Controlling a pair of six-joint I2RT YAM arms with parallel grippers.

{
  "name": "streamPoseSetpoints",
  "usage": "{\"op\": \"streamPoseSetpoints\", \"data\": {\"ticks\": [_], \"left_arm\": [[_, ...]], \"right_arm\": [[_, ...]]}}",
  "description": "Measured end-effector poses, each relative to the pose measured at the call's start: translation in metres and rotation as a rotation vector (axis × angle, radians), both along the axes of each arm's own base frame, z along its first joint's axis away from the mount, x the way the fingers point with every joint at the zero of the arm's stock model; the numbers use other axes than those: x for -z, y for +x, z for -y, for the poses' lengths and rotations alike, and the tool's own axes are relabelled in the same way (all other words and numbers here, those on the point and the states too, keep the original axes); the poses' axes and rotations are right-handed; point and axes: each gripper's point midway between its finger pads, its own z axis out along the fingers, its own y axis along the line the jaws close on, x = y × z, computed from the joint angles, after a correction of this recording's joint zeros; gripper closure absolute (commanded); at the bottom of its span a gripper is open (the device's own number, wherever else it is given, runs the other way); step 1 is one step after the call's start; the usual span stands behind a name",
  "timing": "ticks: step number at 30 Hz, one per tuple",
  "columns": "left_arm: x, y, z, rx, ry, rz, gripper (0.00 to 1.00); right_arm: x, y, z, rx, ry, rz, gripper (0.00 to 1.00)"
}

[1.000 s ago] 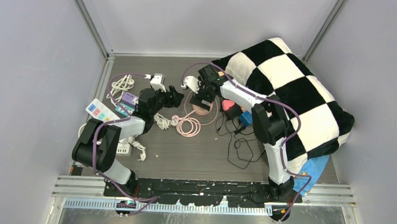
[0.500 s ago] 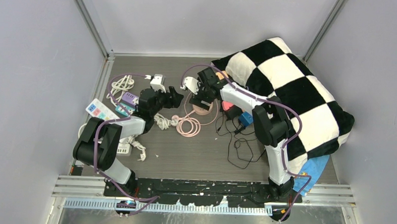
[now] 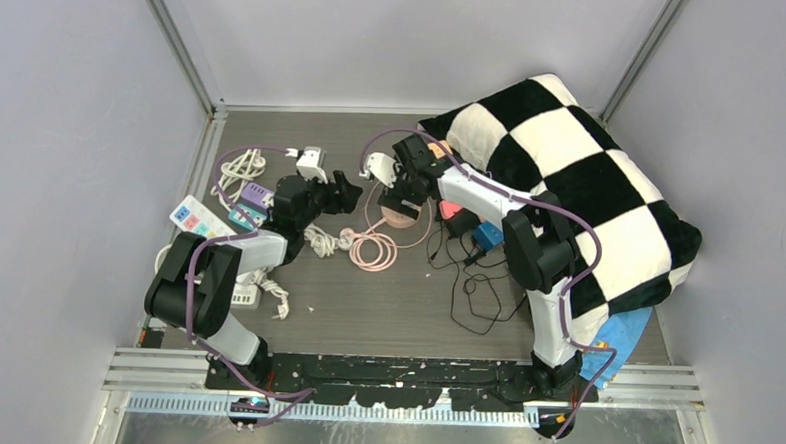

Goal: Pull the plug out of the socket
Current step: Remove the plug from the socket.

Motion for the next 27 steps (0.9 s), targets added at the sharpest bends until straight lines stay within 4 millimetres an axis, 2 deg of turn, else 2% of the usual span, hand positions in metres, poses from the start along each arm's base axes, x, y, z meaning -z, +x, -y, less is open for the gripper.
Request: {"op": "streamPoseSetpoints", "data": {"ticks": [8,27], "left_arm": [[0.000,0.000,0.000,0.001,0.002,0.002,0.32],[0.004,0.001,-0.002,0.004,0.013,0.002,0.32]], "right_arm": [[-0.011,0.002,0.003,0.013,-0.002,0.026,0.16],[-0.016,0.002,0.007,0.025,-0.019,0.029,0.21]]}}
